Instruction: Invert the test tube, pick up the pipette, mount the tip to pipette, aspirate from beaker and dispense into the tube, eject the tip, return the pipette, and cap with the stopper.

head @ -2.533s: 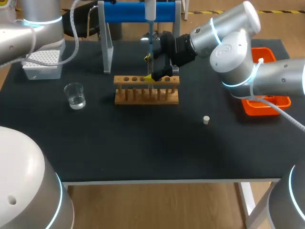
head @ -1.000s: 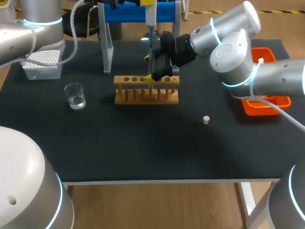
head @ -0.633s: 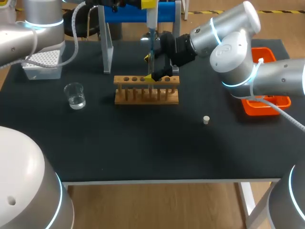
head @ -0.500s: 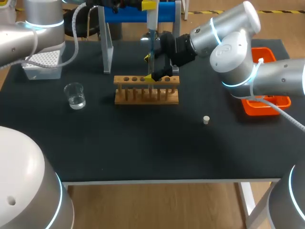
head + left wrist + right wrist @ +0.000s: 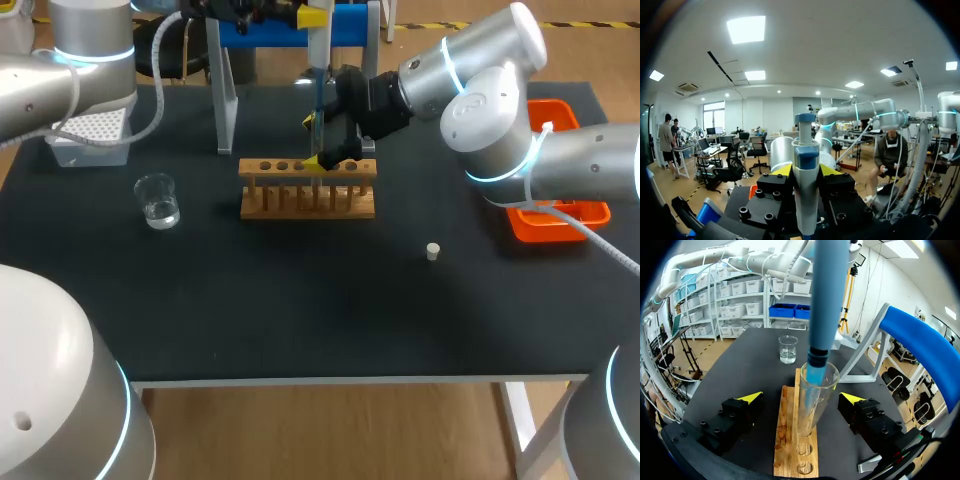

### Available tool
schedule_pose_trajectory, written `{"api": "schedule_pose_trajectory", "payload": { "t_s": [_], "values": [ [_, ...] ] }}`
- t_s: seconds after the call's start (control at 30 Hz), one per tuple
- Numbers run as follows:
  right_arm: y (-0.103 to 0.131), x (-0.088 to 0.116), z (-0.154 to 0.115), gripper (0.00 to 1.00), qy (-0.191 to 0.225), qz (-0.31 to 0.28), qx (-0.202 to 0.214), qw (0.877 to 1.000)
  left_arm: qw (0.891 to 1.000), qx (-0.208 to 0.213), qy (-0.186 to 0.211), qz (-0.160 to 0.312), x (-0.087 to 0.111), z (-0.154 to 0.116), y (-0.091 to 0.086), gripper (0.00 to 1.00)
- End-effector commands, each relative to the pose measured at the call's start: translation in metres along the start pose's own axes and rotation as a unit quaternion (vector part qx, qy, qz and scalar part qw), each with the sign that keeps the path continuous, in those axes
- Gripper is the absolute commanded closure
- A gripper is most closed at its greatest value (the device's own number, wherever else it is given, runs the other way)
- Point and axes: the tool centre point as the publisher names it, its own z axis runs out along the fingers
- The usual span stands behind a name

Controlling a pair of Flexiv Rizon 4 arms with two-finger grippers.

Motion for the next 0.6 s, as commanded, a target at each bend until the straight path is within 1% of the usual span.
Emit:
{"api": "schedule_pose_trajectory", "payload": {
  "t_s": [0.03, 0.6],
  "values": [
    [0.0006, 0.0, -0.0011, 0.0, 0.001, 0.0, 0.002, 1.0, 1.0, 0.002, 0.005, 0.002, -0.0023, 0.0006, 0.0028, 1.0],
    [0.0006, 0.0, -0.0011, 0.0, 0.001, 0.0, 0.002, 1.0, 1.0, 0.005, 0.005, -0.002, -0.0017, -0.0002, 0.0117, 1.0]
  ]
}}
